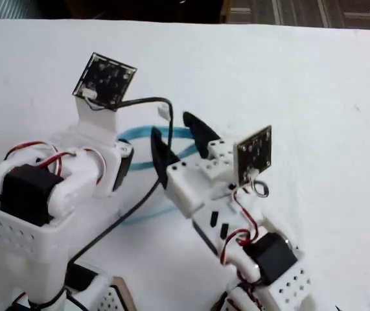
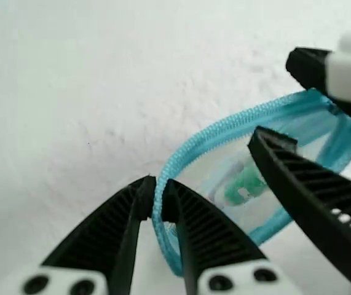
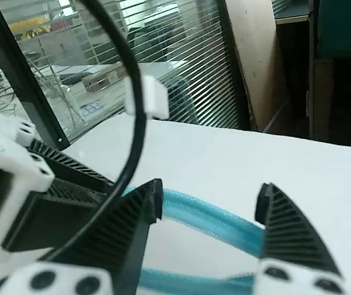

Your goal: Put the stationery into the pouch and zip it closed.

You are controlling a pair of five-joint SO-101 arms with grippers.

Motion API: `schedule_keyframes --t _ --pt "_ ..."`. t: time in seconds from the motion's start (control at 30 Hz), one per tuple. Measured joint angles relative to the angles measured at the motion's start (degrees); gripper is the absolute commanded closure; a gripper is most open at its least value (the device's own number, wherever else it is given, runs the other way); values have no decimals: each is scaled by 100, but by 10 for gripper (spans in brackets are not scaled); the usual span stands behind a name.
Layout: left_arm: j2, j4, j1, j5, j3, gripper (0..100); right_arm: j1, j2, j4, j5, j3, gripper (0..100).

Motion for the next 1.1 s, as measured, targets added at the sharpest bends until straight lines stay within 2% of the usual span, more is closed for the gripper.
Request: schedule_keyframes --t 0.23,0.43,0.57,0.8,0.9,1.1 --pt "0 0 35 -9 0 977 53 -158 1222 703 -642 737" --pt "0 0 35 -9 0 977 202 -281 2699 1811 -1380 737" --pt "0 0 35 -9 0 977 659 -299 3411 2620 -1635 737" --pt "0 0 35 -9 0 977 2154 -44 3596 4114 -1011 737" --pt "0 0 35 -9 0 977 2303 9 3604 4624 -536 737" --pt "0 0 35 -9 0 977 2084 9 3305 4800 -79 737"
